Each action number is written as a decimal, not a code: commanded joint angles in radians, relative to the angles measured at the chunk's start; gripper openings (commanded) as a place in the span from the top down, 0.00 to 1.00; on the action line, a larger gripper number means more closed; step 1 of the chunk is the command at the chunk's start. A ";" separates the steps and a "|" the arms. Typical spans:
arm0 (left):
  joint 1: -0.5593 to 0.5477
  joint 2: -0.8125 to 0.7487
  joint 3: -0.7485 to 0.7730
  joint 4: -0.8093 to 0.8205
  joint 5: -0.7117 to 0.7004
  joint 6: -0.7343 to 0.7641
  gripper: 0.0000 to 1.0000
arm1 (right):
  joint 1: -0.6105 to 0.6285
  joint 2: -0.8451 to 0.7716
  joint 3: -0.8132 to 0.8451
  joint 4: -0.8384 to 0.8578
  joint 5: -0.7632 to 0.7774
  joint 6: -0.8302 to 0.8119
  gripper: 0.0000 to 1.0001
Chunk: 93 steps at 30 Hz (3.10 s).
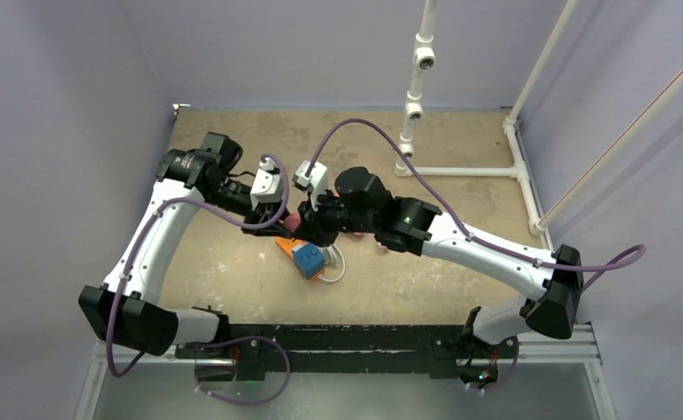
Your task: Insert the plug
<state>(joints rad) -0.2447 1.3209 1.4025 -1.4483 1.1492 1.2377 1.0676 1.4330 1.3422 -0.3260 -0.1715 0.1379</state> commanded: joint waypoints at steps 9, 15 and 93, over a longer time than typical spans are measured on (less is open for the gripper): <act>-0.005 0.005 0.100 0.014 0.046 -0.026 1.00 | 0.011 -0.054 -0.004 0.059 0.034 0.018 0.91; 0.000 0.026 0.100 0.014 0.085 -0.063 1.00 | 0.012 -0.221 -0.149 0.284 0.005 0.137 0.59; 0.022 0.074 0.247 0.039 0.245 -0.296 1.00 | 0.009 -0.364 -0.265 0.456 0.026 0.161 0.36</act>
<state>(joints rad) -0.2192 1.4097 1.6691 -1.4372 1.3022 0.9348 1.0710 1.1526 1.1419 -0.0025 -0.0502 0.2356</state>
